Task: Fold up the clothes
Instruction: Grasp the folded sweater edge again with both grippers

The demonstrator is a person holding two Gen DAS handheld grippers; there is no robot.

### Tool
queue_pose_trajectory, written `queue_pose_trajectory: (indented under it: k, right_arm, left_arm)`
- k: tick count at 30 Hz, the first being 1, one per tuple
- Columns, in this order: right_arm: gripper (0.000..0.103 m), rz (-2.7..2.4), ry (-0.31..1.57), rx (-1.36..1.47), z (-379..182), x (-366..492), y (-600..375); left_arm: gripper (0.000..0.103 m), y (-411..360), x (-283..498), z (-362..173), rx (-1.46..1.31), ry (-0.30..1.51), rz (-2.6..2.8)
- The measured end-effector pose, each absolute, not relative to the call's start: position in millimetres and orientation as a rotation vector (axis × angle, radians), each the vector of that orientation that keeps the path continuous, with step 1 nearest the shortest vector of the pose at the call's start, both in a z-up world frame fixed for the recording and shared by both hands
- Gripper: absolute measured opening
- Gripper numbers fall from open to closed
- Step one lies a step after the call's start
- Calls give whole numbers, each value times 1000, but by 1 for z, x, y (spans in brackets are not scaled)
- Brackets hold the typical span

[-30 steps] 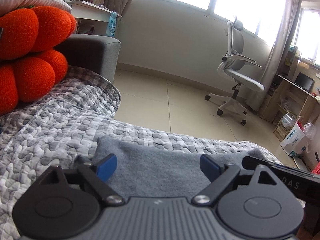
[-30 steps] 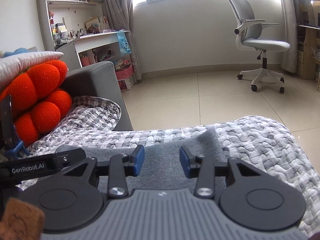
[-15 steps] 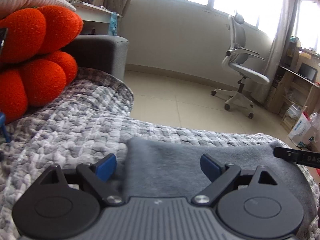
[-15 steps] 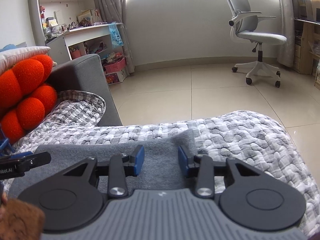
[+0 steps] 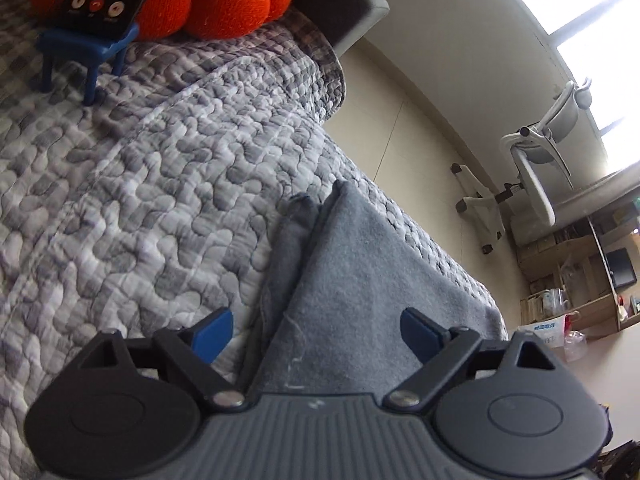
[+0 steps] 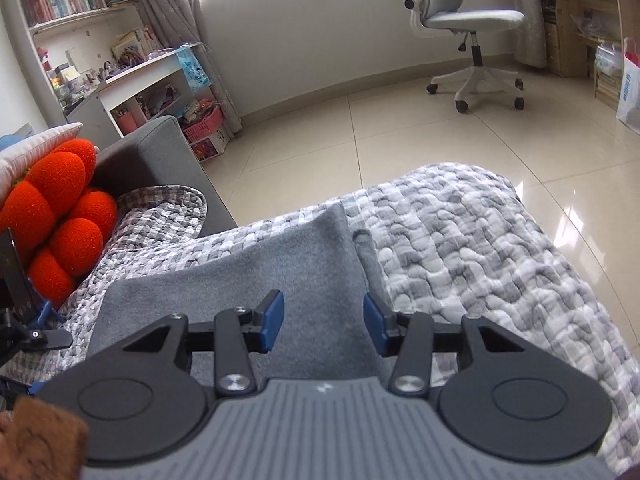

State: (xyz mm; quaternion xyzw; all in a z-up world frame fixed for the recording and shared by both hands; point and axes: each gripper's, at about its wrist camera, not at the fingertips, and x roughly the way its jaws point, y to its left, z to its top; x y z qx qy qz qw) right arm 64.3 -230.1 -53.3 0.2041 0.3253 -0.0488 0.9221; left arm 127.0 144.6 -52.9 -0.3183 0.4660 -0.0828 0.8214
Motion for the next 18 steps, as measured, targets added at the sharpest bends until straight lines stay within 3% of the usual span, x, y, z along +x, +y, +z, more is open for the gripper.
queue_pose_trajectory:
  k: [8,18]
  right_arm:
    - [48,-111,725,587,-71,48,-254]
    - [48,-74,688,644,-78,59,-252]
  left_arm:
    - [83,155,131,-92,-887,1044,-321]
    - [82,140,151,-97,-865,1018,-345]
